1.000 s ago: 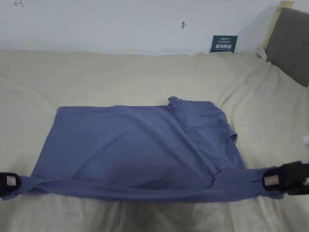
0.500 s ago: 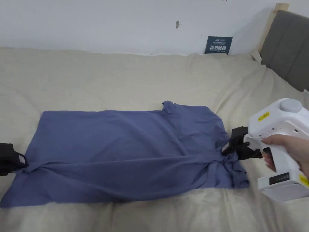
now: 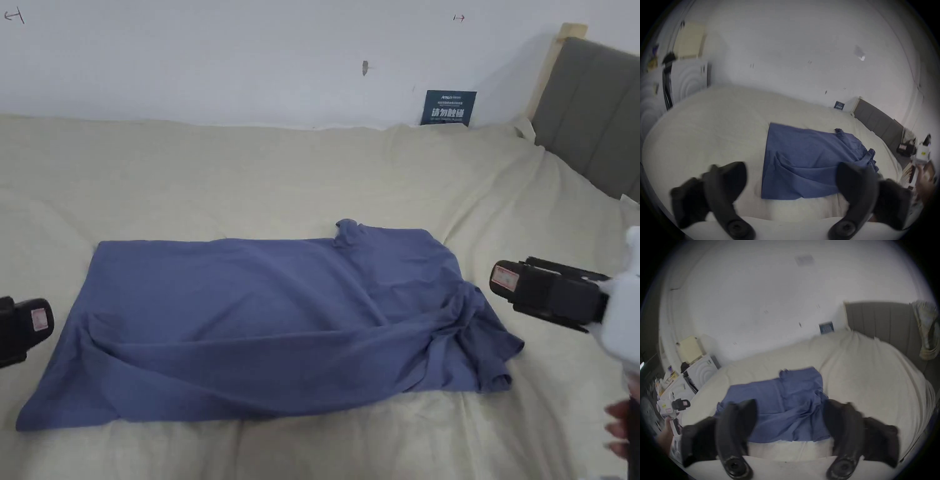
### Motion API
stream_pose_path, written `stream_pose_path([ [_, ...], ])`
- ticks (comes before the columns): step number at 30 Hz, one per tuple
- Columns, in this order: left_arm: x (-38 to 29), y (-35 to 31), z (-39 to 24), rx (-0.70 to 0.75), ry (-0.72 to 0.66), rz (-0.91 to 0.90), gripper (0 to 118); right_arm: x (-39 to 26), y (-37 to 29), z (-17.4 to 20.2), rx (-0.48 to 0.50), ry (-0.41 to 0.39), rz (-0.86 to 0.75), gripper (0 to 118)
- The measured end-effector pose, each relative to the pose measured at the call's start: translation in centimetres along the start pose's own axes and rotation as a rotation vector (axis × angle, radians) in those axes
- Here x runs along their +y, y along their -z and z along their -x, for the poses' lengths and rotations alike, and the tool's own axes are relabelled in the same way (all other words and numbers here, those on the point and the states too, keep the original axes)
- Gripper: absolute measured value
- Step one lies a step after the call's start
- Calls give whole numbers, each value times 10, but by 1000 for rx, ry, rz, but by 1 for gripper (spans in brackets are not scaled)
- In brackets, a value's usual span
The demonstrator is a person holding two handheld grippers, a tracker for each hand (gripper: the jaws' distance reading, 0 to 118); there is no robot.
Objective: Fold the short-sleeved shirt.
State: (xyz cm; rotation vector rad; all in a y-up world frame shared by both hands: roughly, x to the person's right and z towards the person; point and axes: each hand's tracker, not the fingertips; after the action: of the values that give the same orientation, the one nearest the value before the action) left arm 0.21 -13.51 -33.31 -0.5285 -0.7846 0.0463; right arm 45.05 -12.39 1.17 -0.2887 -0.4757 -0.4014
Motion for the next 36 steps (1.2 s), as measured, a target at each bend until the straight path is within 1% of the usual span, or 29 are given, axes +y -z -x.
stream_pose_path([
  [1,-8,-14,-7,2,29,-42,43,-9,-14,8,-16,-21,-58,0],
  [2,-15,-24,-13,6,41,-44,0,-14,-25,15,-38,-46,-89,0],
  [3,-21,-33,-19,6,58,-65,0,-20,-32,22,-88,-56,-87,0],
  [4,-29,-42,-21,32,33,-28,0,-29,-41,25,-66,-34,-90,0],
  [6,-33,-52,-18,1,44,-36,0,-36,-55,25,6,15,-96,0],
  [9,-41,-62,-20,42,45,-29,0,-39,-59,25,-34,2,-93,0],
  [10,-43,-61,-19,42,48,-30,0,-34,-55,21,-43,-19,-75,0],
  [12,-44,-60,-17,44,50,-20,0,-21,-38,14,-45,-84,37,0],
  [13,-46,-59,-17,50,45,-20,0,-13,-22,13,-58,-102,150,0],
  [14,-47,-54,-19,50,41,-20,0,-5,-5,7,-64,-99,233,0],
  [15,-47,-52,-19,48,37,-12,0,1,16,-2,-79,-80,336,0],
  [17,-48,-48,-20,52,36,-5,0,10,52,-15,-140,-41,470,0],
  [19,-49,-44,-22,59,34,-6,0,17,91,-38,-190,19,592,0],
  [20,-49,-42,-21,57,25,-1,0,19,107,-49,-185,47,652,5],
  [21,-50,-39,-21,53,13,10,0,18,119,-58,-165,87,698,31],
  [22,-51,-37,-20,49,1,14,0,17,134,-65,-156,92,755,81],
  [23,-51,-36,-20,44,-8,14,0,13,146,-69,-196,81,790,103],
  [24,-53,-38,-19,22,-21,-13,0,7,151,-70,-263,53,809,104],
  [25,-53,-39,-18,8,-25,-40,0,6,160,-73,-292,23,809,104],
  [27,-51,-36,-18,17,-20,-36,0,1,176,-78,-315,-12,857,104],
  [29,-50,-30,-16,33,-10,-21,0,-10,188,-84,-365,-53,891,104],
  [30,-50,-26,-14,37,-9,-9,0,-14,194,-85,-391,-79,903,101],
  [31,-51,-22,-13,43,-10,5,0,-16,197,-82,-411,-121,931,83],
  [32,-52,-18,-12,50,-12,21,0,-18,199,-81,-405,-142,947,57],
  [33,-54,-14,-11,61,-17,42,0,-24,199,-76,-385,-136,939,36],
  [34,-56,-10,-9,71,-23,57,0,-19,197,-76,-308,-48,916,24],
  [35,-59,-6,-8,76,-30,74,0,-17,197,-72,-346,-52,914,13],
  [36,-62,-2,-6,75,-42,90,0,-17,195,-67,-378,-94,907,4],
])
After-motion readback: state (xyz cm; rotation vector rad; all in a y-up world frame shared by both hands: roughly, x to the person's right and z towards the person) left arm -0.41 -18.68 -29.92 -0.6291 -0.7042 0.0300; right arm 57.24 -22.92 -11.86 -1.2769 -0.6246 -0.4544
